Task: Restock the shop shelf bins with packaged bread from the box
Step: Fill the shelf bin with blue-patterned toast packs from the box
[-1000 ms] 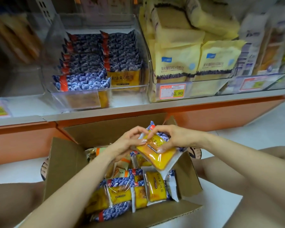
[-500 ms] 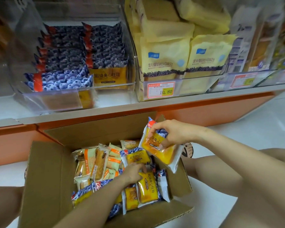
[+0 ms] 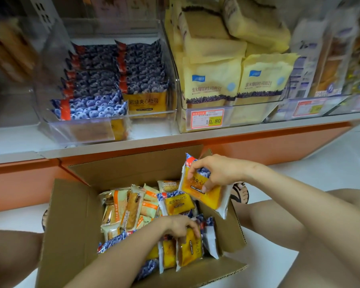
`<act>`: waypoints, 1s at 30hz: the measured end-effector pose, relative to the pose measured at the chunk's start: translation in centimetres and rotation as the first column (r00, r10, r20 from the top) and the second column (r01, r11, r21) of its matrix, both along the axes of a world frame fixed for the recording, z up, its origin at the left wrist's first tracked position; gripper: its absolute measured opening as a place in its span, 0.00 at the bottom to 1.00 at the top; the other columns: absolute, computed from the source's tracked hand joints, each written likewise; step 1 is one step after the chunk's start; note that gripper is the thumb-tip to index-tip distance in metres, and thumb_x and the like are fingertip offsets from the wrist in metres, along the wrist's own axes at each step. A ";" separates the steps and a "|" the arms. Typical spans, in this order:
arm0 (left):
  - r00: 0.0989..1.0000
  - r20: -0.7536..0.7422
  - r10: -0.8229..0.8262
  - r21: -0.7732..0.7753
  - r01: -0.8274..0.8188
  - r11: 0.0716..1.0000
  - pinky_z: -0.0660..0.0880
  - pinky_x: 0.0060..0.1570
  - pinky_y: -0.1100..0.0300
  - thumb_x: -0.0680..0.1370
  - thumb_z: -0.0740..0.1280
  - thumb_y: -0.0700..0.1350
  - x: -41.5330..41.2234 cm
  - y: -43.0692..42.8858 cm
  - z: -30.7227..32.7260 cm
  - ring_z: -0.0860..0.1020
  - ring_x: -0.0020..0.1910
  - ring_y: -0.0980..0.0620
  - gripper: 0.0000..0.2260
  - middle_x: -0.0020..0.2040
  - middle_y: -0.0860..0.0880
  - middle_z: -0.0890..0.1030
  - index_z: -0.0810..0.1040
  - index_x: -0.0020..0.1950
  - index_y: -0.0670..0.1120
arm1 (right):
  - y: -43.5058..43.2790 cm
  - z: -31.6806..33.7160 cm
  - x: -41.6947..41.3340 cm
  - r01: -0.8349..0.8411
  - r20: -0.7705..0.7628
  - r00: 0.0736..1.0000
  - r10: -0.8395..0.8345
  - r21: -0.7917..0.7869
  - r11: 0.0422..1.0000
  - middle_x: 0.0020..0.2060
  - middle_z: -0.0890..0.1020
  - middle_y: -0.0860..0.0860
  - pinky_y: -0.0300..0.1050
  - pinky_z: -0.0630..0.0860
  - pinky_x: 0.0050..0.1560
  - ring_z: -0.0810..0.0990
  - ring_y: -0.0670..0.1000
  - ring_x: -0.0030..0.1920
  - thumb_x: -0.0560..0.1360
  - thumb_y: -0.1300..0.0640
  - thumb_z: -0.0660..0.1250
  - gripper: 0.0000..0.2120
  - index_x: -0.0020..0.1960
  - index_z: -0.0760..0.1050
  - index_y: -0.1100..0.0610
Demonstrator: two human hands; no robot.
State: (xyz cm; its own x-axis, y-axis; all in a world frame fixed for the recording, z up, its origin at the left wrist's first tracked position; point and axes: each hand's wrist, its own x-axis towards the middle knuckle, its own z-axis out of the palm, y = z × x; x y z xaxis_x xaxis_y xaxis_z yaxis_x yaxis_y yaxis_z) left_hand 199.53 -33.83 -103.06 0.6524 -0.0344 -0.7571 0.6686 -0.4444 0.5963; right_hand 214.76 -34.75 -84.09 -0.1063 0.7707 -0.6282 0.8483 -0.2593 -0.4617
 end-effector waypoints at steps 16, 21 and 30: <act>0.958 0.269 -0.098 0.518 -0.058 0.853 0.65 0.49 0.61 0.75 0.68 0.44 -7.5 6.6 16.4 0.72 0.52 0.51 0.13 0.52 0.48 0.72 0.76 0.60 0.51 | 1.3 5.0 -1.1 -0.038 -0.010 0.999 0.041 0.237 0.971 0.53 0.75 0.42 0.39 0.69 0.50 0.72 0.43 0.54 0.70 0.61 0.74 0.20 0.59 0.76 0.48; 0.864 0.499 0.071 0.368 -0.286 0.885 0.70 0.56 0.63 0.74 0.69 0.39 -10.7 9.8 22.9 0.74 0.54 0.54 0.10 0.52 0.52 0.76 0.79 0.54 0.50 | 1.8 8.2 -0.9 0.098 -0.185 0.983 -0.023 0.409 0.907 0.54 0.78 0.41 0.30 0.71 0.53 0.75 0.39 0.55 0.71 0.63 0.73 0.18 0.58 0.77 0.50; 0.442 0.802 0.402 0.029 -0.701 0.713 0.70 0.50 0.67 0.72 0.71 0.45 -15.3 14.1 28.6 0.76 0.49 0.56 0.07 0.50 0.48 0.80 0.80 0.48 0.52 | 4.0 12.5 -3.5 0.285 -0.342 0.939 -0.037 0.713 0.640 0.56 0.75 0.33 0.23 0.68 0.51 0.71 0.29 0.57 0.75 0.66 0.66 0.22 0.55 0.75 0.39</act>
State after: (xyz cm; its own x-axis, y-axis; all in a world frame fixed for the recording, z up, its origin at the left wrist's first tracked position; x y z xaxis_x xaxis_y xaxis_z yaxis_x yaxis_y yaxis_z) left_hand 184.27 -19.76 -74.48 0.7364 0.6729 0.0701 0.2731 -0.3905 0.8792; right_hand 211.30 -30.78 -71.55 -0.0012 0.9794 0.2017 0.6340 0.1567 -0.7572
